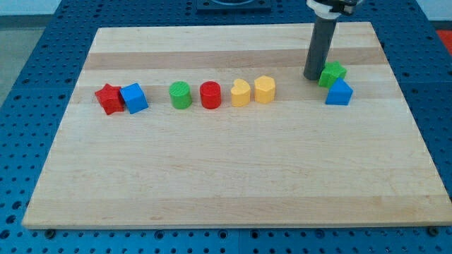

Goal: Push the yellow hexagon below the blue triangle

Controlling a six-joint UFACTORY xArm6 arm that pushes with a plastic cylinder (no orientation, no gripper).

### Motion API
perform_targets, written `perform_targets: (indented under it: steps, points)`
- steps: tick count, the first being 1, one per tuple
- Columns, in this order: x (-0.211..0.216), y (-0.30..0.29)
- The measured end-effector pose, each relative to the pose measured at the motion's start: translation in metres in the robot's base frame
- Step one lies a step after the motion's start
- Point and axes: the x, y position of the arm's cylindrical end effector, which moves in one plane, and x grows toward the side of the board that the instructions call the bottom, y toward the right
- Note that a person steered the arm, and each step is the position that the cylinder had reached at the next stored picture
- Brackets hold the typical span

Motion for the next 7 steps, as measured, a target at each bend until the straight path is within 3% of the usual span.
perform_targets:
  steps: [2,3,4,5,7]
  points:
    - [0.004,-0.113]
    - [0.032,-0.132]
    - [0.083,-0.103]
    - [0.099,-0.085]
    - [0.074,-0.159]
